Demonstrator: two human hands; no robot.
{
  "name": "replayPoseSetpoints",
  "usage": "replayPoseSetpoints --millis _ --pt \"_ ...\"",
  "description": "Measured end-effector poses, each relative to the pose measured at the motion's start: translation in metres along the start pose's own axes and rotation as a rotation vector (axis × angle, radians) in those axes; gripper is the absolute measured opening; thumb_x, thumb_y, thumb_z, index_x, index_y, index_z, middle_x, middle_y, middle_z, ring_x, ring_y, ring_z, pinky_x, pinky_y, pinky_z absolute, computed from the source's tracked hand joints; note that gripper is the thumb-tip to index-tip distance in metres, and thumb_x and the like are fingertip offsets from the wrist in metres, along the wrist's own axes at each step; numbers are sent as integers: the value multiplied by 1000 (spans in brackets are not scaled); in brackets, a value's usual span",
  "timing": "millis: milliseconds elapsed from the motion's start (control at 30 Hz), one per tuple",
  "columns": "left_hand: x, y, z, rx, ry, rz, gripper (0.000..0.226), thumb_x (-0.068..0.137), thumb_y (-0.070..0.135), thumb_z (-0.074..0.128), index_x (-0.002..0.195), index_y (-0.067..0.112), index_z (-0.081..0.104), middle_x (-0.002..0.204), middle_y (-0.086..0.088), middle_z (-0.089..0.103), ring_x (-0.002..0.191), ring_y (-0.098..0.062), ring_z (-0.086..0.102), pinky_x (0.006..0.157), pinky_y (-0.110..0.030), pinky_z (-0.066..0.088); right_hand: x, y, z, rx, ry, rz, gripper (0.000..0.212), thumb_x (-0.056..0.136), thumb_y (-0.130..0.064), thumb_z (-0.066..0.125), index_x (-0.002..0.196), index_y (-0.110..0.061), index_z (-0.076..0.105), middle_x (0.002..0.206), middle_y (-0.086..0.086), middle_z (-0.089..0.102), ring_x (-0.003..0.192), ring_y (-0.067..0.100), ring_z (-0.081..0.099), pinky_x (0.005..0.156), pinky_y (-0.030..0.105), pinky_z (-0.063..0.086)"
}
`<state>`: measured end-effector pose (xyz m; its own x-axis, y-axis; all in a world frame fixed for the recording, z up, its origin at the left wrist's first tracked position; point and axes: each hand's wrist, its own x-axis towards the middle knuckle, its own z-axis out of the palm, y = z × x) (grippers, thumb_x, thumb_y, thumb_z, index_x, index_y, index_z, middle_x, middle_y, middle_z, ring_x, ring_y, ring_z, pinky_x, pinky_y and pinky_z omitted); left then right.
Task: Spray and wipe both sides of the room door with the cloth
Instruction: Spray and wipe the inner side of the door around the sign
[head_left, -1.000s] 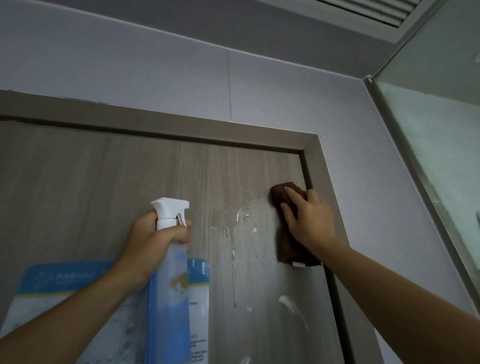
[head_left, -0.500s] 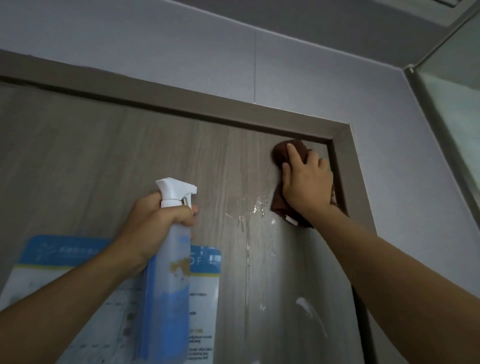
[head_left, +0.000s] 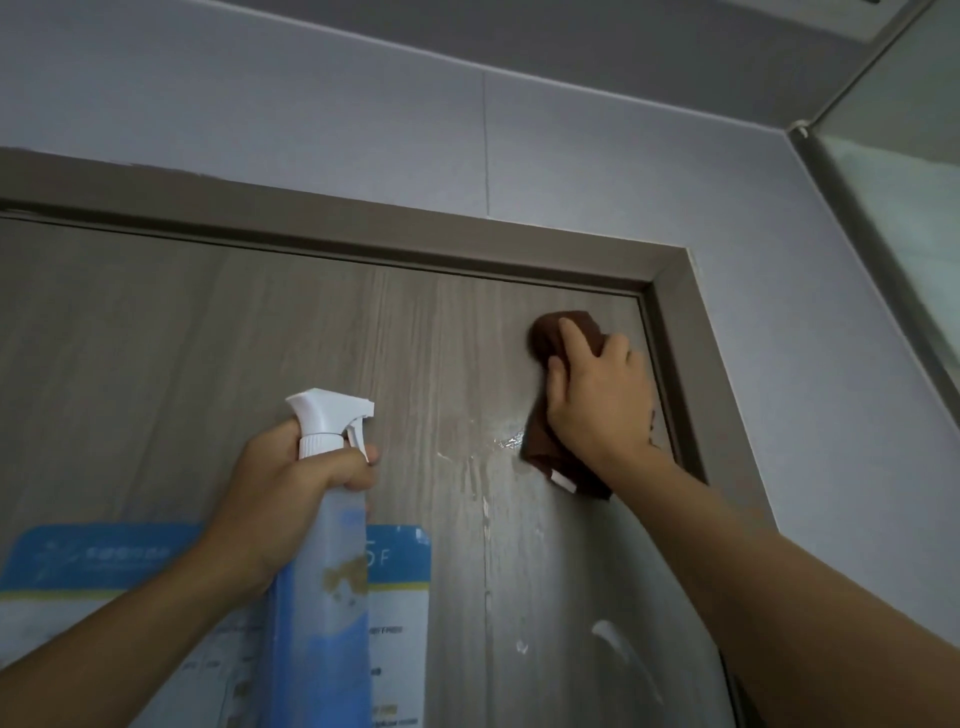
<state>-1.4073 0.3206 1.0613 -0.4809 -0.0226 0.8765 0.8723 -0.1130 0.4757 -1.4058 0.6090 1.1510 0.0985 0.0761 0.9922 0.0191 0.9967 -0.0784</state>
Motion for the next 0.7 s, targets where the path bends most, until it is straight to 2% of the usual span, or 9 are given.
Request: replayPoseSetpoints --millis 67,133,233,300,367,433,500,600,700 --pt "1 0 -1 10 -11 8 35 54 23 77 86 8 78 86 -22 75 73 -34 68 71 -46 52 -31 -10 -6 44 -17 -195 48 103 -46 41 149 -33 36 120 12 51 97 25 47 83 40 47" --pt "2 -1 -1 17 -16 20 49 46 32 80 88 7 78 87 -23 75 73 -35 69 71 -46 52 -61 -8 -10 71 -81 -398 52 103 -49 39 152 -32 35 121 10 51 97 23 48 81 40 48" --pt "3 -3 -2 20 -15 23 57 45 36 80 91 3 77 84 -25 73 72 -36 69 70 -46 53 -58 7 -11 44 -114 -513 55 102 -53 33 153 -32 37 119 10 52 95 24 49 78 37 45" --pt "3 -3 -2 20 -13 29 57 44 36 80 91 3 77 83 -23 74 72 -36 70 69 -46 53 -33 9 -9 14 -71 -392 54 101 -52 32 151 -33 36 119 13 51 98 30 52 80 40 48" --pt "3 -3 -1 28 -10 32 57 44 37 80 91 3 77 82 -21 75 72 -34 70 69 -45 53 0 4 -4 11 -55 -177 49 103 -48 37 149 -32 36 121 16 50 104 36 52 84 48 51" --pt "3 -3 0 18 -7 31 48 51 27 80 91 1 75 78 -19 73 73 -35 69 70 -46 53 15 -8 2 12 -42 -16 47 105 -45 40 149 -30 37 122 17 50 105 38 52 86 51 51" --pt "2 -4 -1 13 -1 30 44 56 23 78 93 -2 74 76 -19 71 74 -36 68 70 -46 52 4 -19 2 28 -11 -9 47 104 -45 41 149 -29 37 122 17 50 103 35 51 85 51 51" --pt "2 -6 -1 7 -3 30 49 53 27 79 92 -2 73 84 -27 71 73 -35 67 70 -47 51 -50 -17 -6 90 -37 -325 52 102 -46 42 150 -29 38 119 13 52 98 26 49 83 41 47" --pt "3 -5 -1 16 -2 41 50 52 28 79 91 -2 73 80 -24 71 73 -34 67 70 -47 51 -76 3 -13 71 -95 -612 56 101 -48 41 152 -26 41 112 11 53 89 23 45 75 38 43"
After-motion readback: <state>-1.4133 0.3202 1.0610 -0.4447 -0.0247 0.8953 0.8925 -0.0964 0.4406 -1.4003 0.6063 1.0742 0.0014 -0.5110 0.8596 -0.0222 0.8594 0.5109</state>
